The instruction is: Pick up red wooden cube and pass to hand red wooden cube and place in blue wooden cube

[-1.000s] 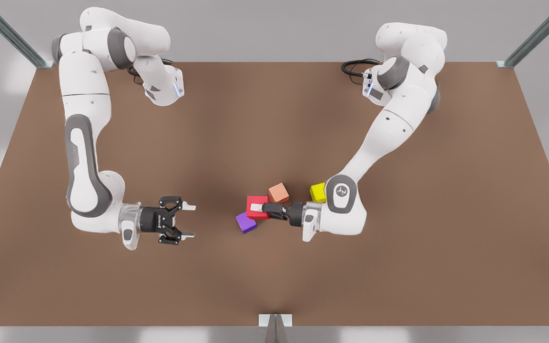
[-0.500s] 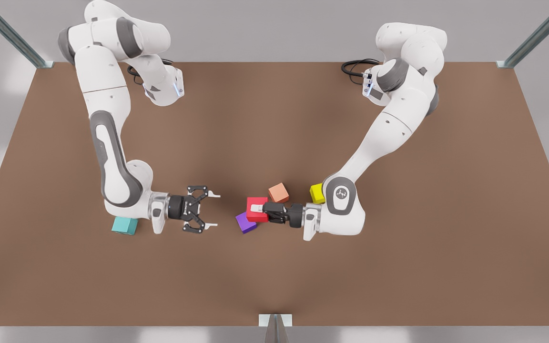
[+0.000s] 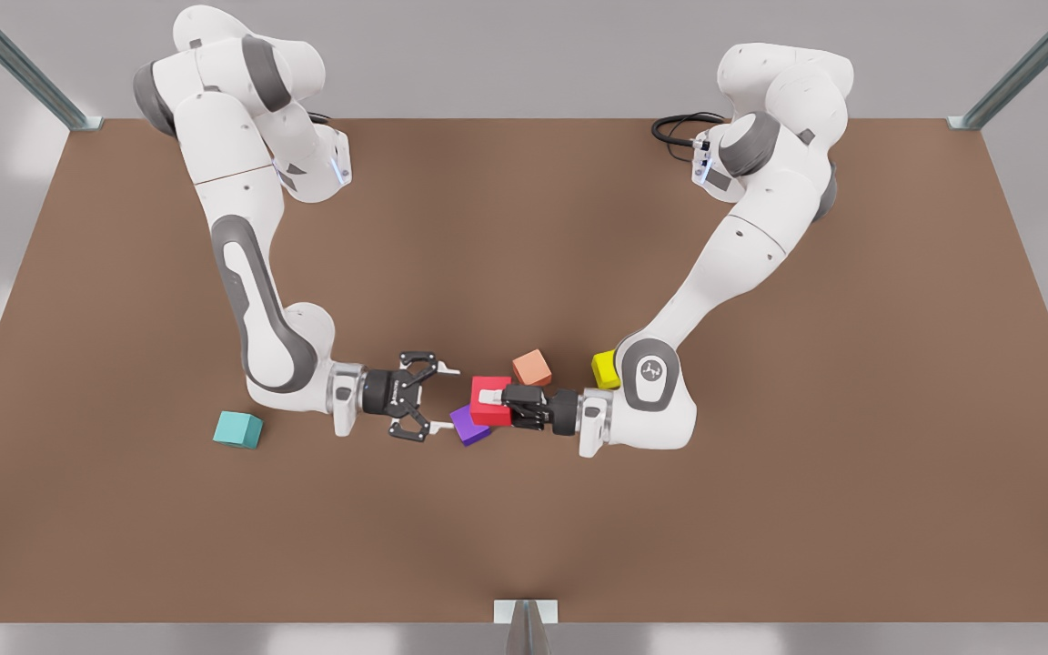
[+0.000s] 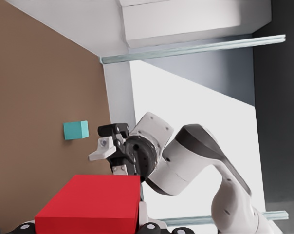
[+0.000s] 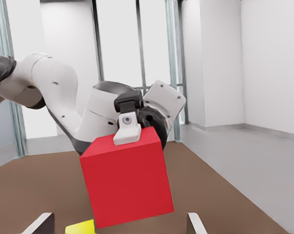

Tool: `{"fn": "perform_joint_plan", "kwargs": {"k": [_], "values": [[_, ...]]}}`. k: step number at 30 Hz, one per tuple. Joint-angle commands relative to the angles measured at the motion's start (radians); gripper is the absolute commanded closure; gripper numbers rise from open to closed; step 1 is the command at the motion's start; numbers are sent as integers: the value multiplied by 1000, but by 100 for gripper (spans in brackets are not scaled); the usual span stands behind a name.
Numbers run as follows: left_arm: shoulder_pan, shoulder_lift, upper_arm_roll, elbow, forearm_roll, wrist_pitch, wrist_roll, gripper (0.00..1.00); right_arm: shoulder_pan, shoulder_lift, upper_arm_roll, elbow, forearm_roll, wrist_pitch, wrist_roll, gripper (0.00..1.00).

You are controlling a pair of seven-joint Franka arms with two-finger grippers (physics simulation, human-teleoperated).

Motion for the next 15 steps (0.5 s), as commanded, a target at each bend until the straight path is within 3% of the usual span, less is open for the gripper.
{"fn": "perform_joint_plan", "kwargs": {"k": [1,15], "values": [[-1,-2,-1,0,-13,-9,91,43,1,-1,0,1,14,14,-155,0],[1,1,-10,-4,-33,-7,92,48,5,5,54,14,27,44,-154,0]]}}
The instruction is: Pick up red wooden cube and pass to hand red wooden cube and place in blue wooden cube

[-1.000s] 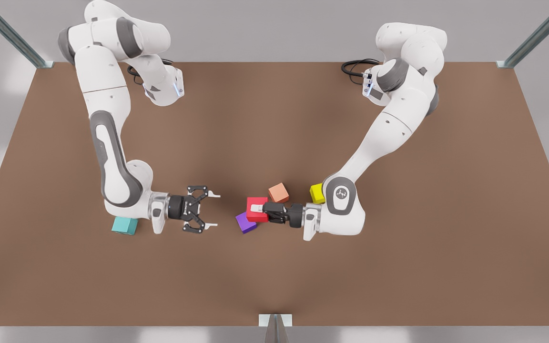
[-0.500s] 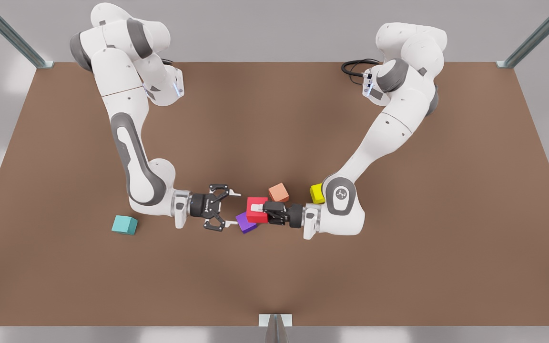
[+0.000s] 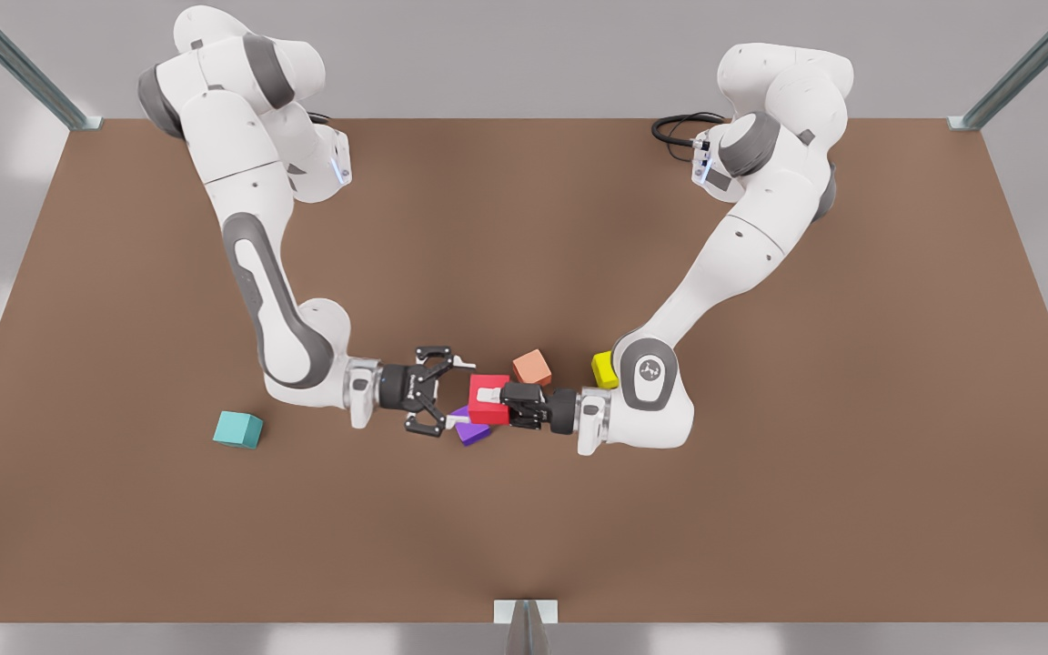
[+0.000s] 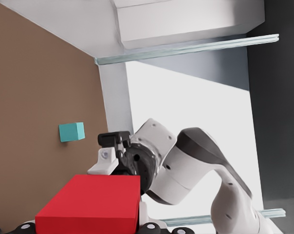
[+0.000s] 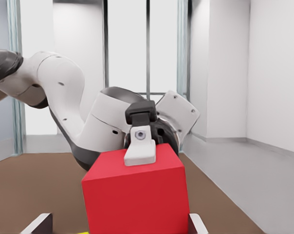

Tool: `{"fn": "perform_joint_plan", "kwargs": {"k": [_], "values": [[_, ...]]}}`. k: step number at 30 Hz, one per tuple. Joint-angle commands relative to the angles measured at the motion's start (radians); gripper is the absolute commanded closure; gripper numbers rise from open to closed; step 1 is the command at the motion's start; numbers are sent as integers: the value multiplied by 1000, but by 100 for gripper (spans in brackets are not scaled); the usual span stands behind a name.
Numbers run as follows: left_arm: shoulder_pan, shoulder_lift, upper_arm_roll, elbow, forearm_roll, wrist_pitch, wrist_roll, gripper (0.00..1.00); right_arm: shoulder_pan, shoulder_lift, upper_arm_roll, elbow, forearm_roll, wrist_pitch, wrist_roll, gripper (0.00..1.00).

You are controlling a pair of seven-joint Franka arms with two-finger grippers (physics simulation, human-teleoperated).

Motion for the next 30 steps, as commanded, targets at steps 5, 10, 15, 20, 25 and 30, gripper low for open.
{"fn": "perform_joint_plan", "kwargs": {"k": [5,10,15,20,25,30], "values": [[0,-2,-2,0,-16,-10,61,48,0,12,4,20,1,24,-50,0],[0,-2,-2,0,-16,-10,61,48,-8,10,4,17,-2,21,-50,0],[0,3,-2,0,-16,-10,63,48,-9,10,4,20,-1,22,-38,0],[0,3,-2,0,-16,-10,63,48,0,27,4,43,5,25,-24,0],[0,1,-2,0,-16,-10,63,47,3,27,18,46,8,39,-23,0],[0,3,-2,0,-16,-10,63,47,15,33,26,46,16,47,-23,0]]}}
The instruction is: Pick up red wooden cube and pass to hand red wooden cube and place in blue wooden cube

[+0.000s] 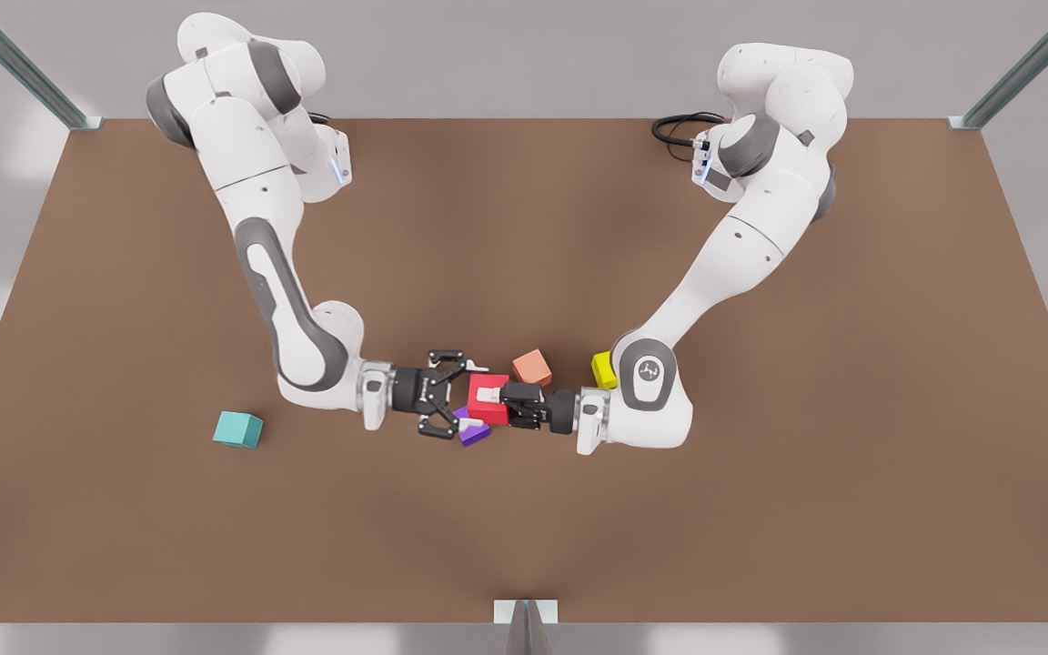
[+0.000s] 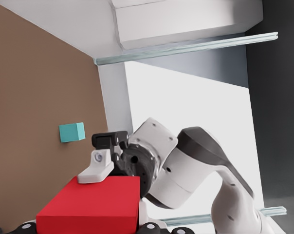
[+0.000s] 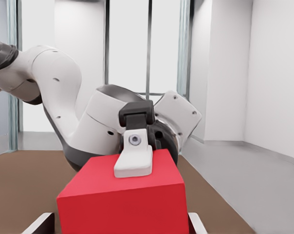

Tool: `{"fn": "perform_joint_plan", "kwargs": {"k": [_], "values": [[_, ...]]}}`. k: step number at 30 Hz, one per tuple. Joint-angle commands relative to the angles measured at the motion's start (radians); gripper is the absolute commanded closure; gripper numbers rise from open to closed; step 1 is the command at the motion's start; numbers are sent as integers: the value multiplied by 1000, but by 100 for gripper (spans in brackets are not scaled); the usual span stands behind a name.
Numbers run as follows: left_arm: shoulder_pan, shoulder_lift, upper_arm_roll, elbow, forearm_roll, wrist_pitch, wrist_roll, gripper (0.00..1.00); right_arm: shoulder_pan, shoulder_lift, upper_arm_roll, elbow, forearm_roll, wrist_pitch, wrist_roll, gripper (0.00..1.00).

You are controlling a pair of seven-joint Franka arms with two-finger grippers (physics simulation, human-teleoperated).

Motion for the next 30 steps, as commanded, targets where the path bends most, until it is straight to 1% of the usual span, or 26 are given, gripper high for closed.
{"fn": "perform_joint_plan", "kwargs": {"k": [1,9,10,11,12,13,14,18,19,20,21,26,29,30], "values": [[-1,-2,-1,0,-14,-11,46,47,5,-1,1,0,8,14,6,0],[-1,-2,-1,-1,-13,-9,53,47,31,13,1,20,6,22,34,0],[-1,-2,-1,-1,-13,-9,53,47,36,13,1,20,6,22,34,3],[-1,-2,-1,-1,-13,-8,53,47,37,21,1,30,6,22,32,28],[-1,-2,-1,-1,-13,-8,53,47,37,22,1,34,6,22,32,41],[-2,1,-1,-1,-13,-8,53,47,37,22,1,34,6,22,32,49],[-4,1,-1,-1,-13,-5,60,47,37,22,1,40,6,22,32,51],[-5,3,-1,-1,-14,6,62,47,34,24,1,42,6,22,34,51],[-5,3,-1,-1,-13,6,62,45,34,24,1,40,6,22,34,50],[-5,1,-1,-4,-13,4,60,37,33,24,1,40,5,22,36,50],[-5,1,-1,-9,-14,6,60,0,33,24,1,40,5,22,36,50],[4,-2,-2,-12,-34,4,59,0,26,22,1,39,-2,21,36,49],[30,-8,-4,-30,-31,-6,57,0,-17,15,-1,27,-15,8,37,48],[58,-9,-7,-43,-26,-40,60,0,-35,12,-1,25,-19,-9,37,48]]}}
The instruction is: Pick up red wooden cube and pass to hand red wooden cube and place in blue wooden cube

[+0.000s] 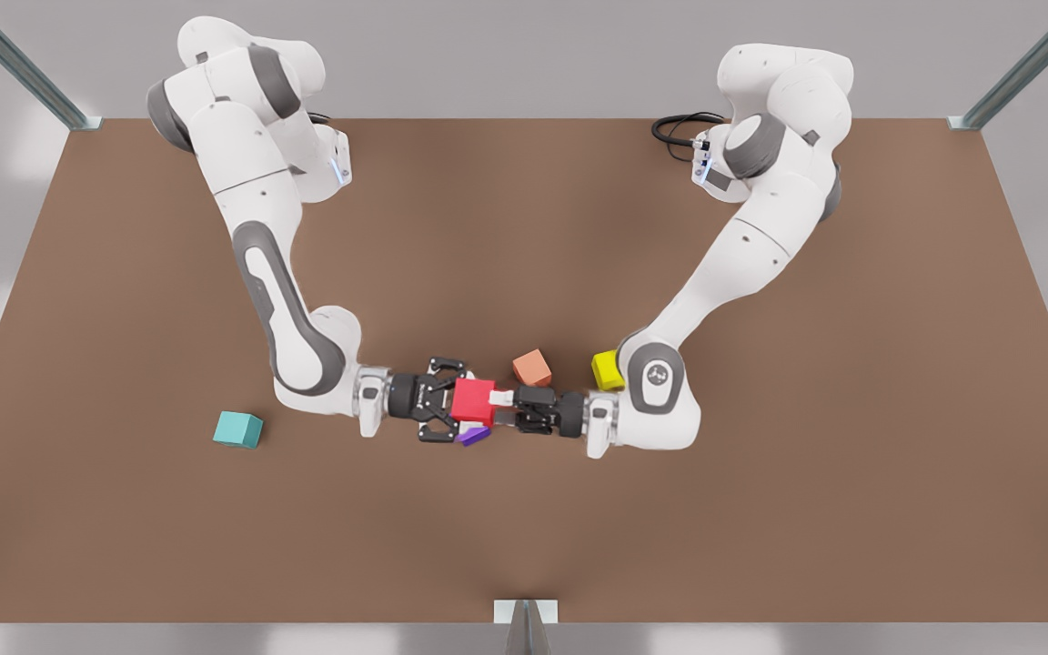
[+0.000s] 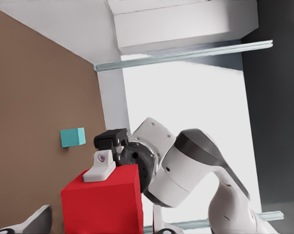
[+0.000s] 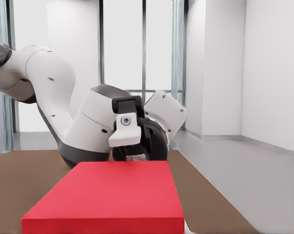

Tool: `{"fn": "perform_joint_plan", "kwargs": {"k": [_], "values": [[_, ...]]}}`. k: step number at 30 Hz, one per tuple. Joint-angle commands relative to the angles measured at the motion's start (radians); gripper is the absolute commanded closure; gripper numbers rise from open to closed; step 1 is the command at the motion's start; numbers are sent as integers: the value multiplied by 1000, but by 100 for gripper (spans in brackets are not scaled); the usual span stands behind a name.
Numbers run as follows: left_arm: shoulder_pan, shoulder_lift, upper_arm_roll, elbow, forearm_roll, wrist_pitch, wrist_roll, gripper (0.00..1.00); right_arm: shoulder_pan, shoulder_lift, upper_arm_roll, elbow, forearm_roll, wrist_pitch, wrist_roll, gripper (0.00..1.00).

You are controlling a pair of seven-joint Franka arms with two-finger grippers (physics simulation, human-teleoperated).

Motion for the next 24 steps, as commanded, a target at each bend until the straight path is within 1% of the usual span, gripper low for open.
{"fn": "perform_joint_plan", "kwargs": {"k": [1,2,4,5,6,7,8,9,10,11,12,14,15,16,17,18,19,21,24], "values": [[34,-5,-3,-15,6,-61,27,0,-25,-6,0,-3,-3,-32,-7,48],[91,-11,-3,-41,19,-129,28,0,-59,-12,-1,-3,-30,-54,-7,48],[189,-13,-1,-55,84,-256,25,0,-137,-34,-3,-18,-183,-86,51,48],[232,-14,-1,-70,93,-310,21,0,-197,-50,-9,-20,-382,-120,133,48],[292,-109,8,-118,216,-374,-161,0,-264,-64,-10,-5,-638,-158,249,47],[295,-160,-20,-63,668,-516,-555,0,-310,-89,-15,-4,-879,-172,337,47],[269,-168,-90,38,1100,-702,-818,0,-337,-104,-26,-1,-1099,-174,477,47],[274,-220,-95,68,1325,-742,-1113,0,-337,-119,-59,2,-1254,-174,545,47],[282,-290,-99,72,1523,-928,-1181,0,-337,-124,-88,34,-1437,-174,608,47],[292,-280,-92,65,1567,-962,-1178,0,-337,-146,-102,26,-1506,-174,704,47],[357,-261,-90,62,1575,-974,-1156,0,-337,-156,-111,25,-1613,-169,793,47],[418,-281,-78,40,1592,-970,-897,0,-335,-156,-133,23,-1744,-109,970,47],[294,-511,191,-163,1532,-820,-546,0,-335,-158,-141,6,-1796,-63,1059,47],[197,-782,377,-510,1442,-497,-527,0,-335,-158,-150,2,-1813,-59,1096,47],[157,-852,442,-526,1428,-524,-523,0,-337,-169,-153,-32,-1830,-13,1115,47],[127,-841,451,-413,1356,-678,-523,0,-337,-190,-156,-81,-1830,35,1160,47],[128,-786,448,-333,1348,-776,-526,0,-337,-218,-156,-144,-1830,87,1231,47],[139,-749,448,-334,1348,-827,-527,0,-334,-228,-154,-185,-1828,147,1284,47],[140,-746,450,-326,1342,-839,-523,0,-327,-204,-151,-192,-1805,280,1343,47]]}}
